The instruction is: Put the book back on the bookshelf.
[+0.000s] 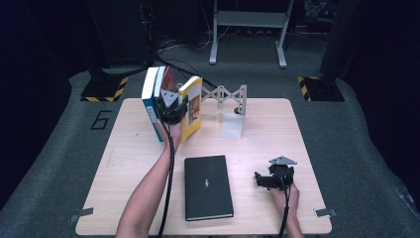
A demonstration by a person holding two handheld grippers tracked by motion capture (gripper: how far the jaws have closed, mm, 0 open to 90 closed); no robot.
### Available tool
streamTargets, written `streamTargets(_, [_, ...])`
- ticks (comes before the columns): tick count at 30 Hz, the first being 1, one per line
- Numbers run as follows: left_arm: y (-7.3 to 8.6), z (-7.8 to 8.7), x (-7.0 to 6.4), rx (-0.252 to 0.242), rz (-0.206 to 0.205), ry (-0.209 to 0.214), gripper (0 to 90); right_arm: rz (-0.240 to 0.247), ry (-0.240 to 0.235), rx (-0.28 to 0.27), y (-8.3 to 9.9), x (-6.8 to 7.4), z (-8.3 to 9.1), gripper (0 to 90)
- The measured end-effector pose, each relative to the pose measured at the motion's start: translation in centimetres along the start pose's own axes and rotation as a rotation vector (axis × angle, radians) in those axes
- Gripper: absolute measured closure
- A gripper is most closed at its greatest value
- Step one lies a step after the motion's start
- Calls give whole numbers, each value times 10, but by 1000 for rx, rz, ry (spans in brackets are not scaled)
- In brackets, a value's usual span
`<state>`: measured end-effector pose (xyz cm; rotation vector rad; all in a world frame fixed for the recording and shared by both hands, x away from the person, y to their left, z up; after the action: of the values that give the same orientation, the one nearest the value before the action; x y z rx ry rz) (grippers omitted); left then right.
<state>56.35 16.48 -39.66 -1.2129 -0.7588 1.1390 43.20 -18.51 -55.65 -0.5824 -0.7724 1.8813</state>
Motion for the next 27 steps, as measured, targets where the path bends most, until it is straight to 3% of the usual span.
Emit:
streamTargets(3, [1, 6, -1, 38, -4, 12, 753, -2, 1, 2, 0, 0, 0, 52])
streamTargets(17, [16, 35, 3, 115, -3, 33, 740, 5, 1, -1, 0, 0, 0, 55])
streamTargets(27, [21, 44, 11, 169, -2, 49, 721, 6, 1, -2, 0, 0, 0, 57])
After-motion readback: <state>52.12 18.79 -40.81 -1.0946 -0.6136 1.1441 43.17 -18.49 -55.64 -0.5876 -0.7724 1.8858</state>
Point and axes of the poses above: each handheld gripper's, and its own axes: z roughly backward along the jaws, y roughly out of its underside, x roughly to its left, the point moved 4 cm from there along -z, roughly forward along the jaws, and after that the axes turned 5 degrees about z, right-handed, at the moved point
